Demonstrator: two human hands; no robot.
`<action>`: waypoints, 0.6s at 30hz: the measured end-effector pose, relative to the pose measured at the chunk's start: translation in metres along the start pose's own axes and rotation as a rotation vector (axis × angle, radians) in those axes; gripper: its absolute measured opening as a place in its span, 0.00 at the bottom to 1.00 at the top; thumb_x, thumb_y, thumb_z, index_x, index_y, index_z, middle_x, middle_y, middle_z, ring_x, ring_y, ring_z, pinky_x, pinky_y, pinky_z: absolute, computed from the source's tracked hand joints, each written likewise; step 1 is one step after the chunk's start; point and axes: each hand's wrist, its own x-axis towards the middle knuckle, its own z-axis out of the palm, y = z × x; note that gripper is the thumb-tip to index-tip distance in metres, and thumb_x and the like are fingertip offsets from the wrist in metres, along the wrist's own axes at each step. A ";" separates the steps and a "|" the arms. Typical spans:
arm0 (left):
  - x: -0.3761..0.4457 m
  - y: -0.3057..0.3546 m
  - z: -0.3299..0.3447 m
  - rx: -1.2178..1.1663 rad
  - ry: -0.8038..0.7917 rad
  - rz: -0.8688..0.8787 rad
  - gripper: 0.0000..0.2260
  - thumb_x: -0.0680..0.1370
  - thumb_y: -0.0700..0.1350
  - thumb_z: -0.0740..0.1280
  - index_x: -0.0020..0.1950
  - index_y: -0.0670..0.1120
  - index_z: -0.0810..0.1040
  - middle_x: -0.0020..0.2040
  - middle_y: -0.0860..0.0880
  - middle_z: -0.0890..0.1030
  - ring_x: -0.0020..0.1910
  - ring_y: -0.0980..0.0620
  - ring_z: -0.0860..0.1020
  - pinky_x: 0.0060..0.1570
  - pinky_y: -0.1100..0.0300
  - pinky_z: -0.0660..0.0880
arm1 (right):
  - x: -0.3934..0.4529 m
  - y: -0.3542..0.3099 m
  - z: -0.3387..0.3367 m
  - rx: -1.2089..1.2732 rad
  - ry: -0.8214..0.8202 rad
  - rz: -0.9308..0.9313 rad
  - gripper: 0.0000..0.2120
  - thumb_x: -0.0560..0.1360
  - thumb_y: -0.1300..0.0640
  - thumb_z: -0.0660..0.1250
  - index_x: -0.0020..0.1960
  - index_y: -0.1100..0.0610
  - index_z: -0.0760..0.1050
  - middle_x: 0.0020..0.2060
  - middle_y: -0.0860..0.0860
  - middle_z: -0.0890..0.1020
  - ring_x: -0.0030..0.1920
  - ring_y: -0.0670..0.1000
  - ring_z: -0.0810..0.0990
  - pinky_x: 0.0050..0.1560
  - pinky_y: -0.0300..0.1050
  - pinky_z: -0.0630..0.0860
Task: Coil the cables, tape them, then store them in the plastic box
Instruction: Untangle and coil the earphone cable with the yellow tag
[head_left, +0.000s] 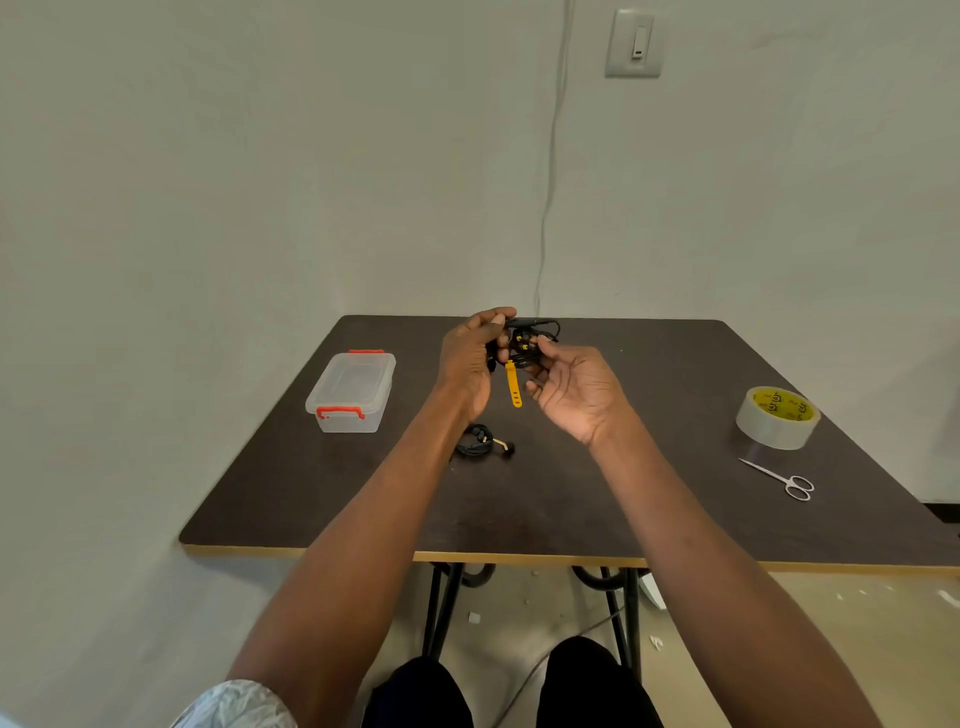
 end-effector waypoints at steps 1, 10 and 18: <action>0.000 0.000 0.000 -0.027 0.009 -0.019 0.08 0.80 0.36 0.62 0.49 0.40 0.81 0.28 0.50 0.72 0.26 0.55 0.68 0.31 0.64 0.68 | 0.000 -0.001 0.000 -0.013 -0.019 0.001 0.06 0.75 0.61 0.62 0.45 0.58 0.78 0.42 0.54 0.80 0.39 0.49 0.76 0.36 0.42 0.67; -0.001 0.000 -0.002 -0.115 -0.056 -0.082 0.07 0.80 0.35 0.60 0.51 0.39 0.79 0.31 0.48 0.73 0.28 0.55 0.71 0.30 0.64 0.70 | -0.005 -0.014 -0.007 -0.358 -0.042 -0.026 0.05 0.76 0.60 0.69 0.42 0.57 0.76 0.36 0.52 0.80 0.35 0.49 0.75 0.35 0.41 0.72; 0.005 0.015 -0.014 0.045 -0.315 -0.276 0.06 0.79 0.46 0.65 0.51 0.43 0.76 0.31 0.46 0.76 0.30 0.49 0.76 0.37 0.58 0.74 | -0.007 -0.039 -0.025 -0.767 -0.016 -0.176 0.13 0.73 0.68 0.71 0.58 0.62 0.78 0.35 0.54 0.78 0.33 0.49 0.75 0.34 0.37 0.71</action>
